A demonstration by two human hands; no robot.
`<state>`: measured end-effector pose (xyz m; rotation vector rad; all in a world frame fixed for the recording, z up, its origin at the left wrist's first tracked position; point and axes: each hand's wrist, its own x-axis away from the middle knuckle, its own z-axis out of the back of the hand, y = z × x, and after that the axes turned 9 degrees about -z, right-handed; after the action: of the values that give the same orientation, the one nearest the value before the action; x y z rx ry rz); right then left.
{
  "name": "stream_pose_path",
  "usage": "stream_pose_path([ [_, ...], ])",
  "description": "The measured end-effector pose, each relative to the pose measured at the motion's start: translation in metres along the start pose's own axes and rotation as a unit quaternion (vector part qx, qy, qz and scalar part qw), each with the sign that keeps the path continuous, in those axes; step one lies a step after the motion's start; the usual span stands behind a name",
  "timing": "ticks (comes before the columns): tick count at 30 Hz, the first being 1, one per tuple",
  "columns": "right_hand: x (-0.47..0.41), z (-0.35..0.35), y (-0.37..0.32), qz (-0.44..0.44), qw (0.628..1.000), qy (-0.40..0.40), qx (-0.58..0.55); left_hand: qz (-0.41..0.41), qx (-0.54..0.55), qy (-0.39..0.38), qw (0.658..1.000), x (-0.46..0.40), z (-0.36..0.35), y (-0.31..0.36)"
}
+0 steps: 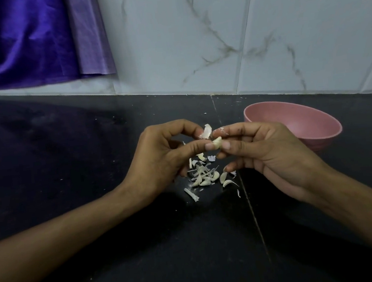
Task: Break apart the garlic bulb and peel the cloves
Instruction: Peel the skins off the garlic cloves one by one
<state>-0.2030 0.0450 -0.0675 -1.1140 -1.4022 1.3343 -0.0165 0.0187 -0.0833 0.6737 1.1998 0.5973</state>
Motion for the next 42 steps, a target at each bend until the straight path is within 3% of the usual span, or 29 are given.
stream_pose_path([
  [9,-0.003,0.001,0.002,-0.068,0.994,-0.035,-0.08,0.01,0.034,-0.006,0.999,-0.001,0.0,0.0],
  [16,-0.003,-0.002,0.004,-0.125,0.98,-0.057,-0.142,-0.019,-0.002,-0.048,0.999,0.002,-0.002,-0.001],
  [22,-0.003,-0.005,0.007,-0.144,0.975,-0.071,-0.152,0.003,0.003,-0.094,0.996,0.005,-0.002,-0.004],
  [42,0.001,-0.009,0.005,-0.007,0.999,-0.008,-0.032,0.127,0.07,-0.166,0.975,0.005,-0.004,0.0],
])
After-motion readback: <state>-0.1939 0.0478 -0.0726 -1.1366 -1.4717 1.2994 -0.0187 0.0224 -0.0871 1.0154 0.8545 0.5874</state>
